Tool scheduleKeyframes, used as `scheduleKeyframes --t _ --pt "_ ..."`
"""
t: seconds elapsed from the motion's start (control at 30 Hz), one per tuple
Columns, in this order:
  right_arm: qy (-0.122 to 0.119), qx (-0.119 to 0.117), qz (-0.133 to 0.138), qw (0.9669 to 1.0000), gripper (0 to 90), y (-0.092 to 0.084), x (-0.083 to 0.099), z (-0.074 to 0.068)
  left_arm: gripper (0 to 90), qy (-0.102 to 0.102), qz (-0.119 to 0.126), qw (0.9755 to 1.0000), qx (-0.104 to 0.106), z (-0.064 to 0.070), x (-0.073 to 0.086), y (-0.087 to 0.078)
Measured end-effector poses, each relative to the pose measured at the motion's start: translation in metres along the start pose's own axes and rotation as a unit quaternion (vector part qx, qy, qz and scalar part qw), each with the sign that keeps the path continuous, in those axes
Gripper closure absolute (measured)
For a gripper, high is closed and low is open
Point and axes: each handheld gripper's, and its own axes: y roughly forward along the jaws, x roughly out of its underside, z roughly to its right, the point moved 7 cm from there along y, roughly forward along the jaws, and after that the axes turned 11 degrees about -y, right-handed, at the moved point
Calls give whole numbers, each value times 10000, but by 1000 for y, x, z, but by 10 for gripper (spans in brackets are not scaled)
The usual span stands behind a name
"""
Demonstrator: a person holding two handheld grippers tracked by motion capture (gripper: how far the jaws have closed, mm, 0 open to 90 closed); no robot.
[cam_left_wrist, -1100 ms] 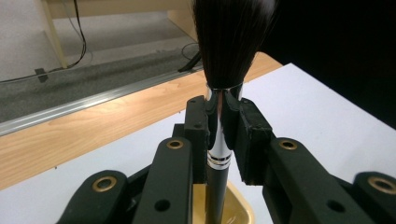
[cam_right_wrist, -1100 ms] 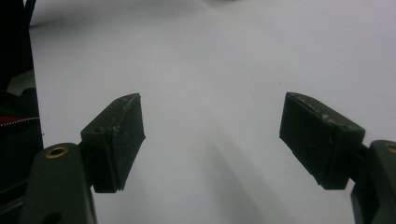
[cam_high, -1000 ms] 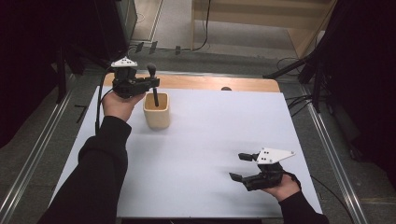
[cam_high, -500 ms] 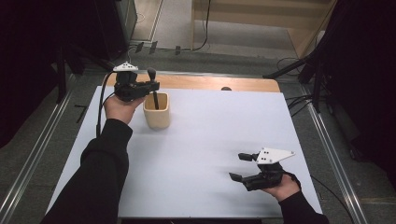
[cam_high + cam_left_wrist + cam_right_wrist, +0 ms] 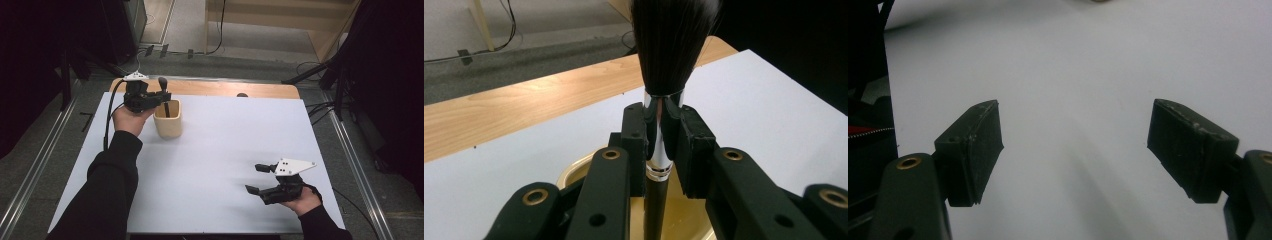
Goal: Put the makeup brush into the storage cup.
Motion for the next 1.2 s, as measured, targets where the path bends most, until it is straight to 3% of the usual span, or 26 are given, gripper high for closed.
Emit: scheduleKeyframes --t 0.33,0.43,0.63,0.83,1.2 --pt "9 -6 6 10000 226 0 0 0 741 -150 -111 9998 80 -4 6 -1" --pt "9 -10 16 10000 226 1 -1 0 468 -189 -181 9995 163 -3 6 -2" --pt "-8 -9 25 10000 226 1 -1 0 287 -132 -200 9996 158 -2 5 -12" --pt "-7 -15 34 10000 226 1 -1 0 262 -38 -307 9993 200 0 7 -24" --pt "-1 -16 75 10000 227 1 -3 0 257 -56 -450 9987 241 0 19 -39"
